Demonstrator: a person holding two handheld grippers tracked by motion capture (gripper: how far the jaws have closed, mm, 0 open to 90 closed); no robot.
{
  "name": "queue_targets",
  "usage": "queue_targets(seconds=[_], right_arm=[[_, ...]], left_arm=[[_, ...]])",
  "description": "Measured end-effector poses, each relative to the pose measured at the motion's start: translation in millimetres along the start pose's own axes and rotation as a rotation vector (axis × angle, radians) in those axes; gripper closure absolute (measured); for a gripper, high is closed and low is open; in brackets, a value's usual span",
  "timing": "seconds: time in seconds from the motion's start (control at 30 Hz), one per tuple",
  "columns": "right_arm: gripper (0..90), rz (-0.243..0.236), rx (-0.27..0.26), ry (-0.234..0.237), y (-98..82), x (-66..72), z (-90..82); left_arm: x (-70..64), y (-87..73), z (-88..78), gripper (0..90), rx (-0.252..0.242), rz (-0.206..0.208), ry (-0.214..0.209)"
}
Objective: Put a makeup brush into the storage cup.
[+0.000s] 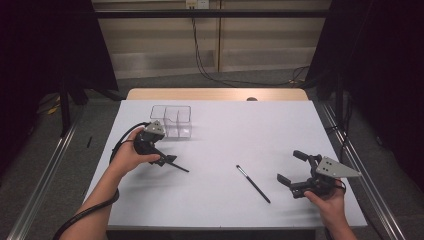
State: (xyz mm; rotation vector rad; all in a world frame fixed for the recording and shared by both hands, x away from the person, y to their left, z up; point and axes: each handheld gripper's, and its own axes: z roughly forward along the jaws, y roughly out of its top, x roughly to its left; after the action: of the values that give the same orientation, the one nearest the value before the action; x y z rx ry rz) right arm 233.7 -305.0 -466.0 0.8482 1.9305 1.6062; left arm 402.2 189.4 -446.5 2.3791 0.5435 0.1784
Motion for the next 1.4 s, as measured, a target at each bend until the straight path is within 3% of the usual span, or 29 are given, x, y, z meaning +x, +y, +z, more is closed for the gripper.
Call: queue_targets(seconds=[0.13,0.3,0.33,0.63,1.2,1.33,1.4], right_arm=[[0.0,0.002,0.002,0.001,-0.7,-1.2,-0.6],[0.0,-0.002,0.004,0.001,0.0,-0.7,-0.8],[0.0,-0.004,0.003,0.002,-0.1,-0.6,-0.7],[0.0,-0.005,0.007,0.004,-0.2,-0.9,-0.7],[0.0,-0.004,0.013,0.002,-1.0,-1.0,-0.9],[0.0,-0.007,0.013,0.000,-0.8,-0.8,-0.9],[0.0,-0.008,0.012,0.000,-0.8,-1.2,-1.1]], left_arm=[[1.5,0.9,0.0,0.0,0.046,-0.013,-0.014],[2.4,2.5,1.1,0.0,0.118,0.005,-0.021],[4.4,3.6,0.4,0.0,0.164,0.043,-0.022],[6.4,9.6,2.7,0.0,0.263,0.089,-0.028],[6.0,12.2,8.6,0.8,0.359,0.146,-0.019],[5.7,10.8,10.2,4.4,0.388,0.167,-0.022],[5.0,10.8,10.5,9.8,0.379,0.174,-0.027]])
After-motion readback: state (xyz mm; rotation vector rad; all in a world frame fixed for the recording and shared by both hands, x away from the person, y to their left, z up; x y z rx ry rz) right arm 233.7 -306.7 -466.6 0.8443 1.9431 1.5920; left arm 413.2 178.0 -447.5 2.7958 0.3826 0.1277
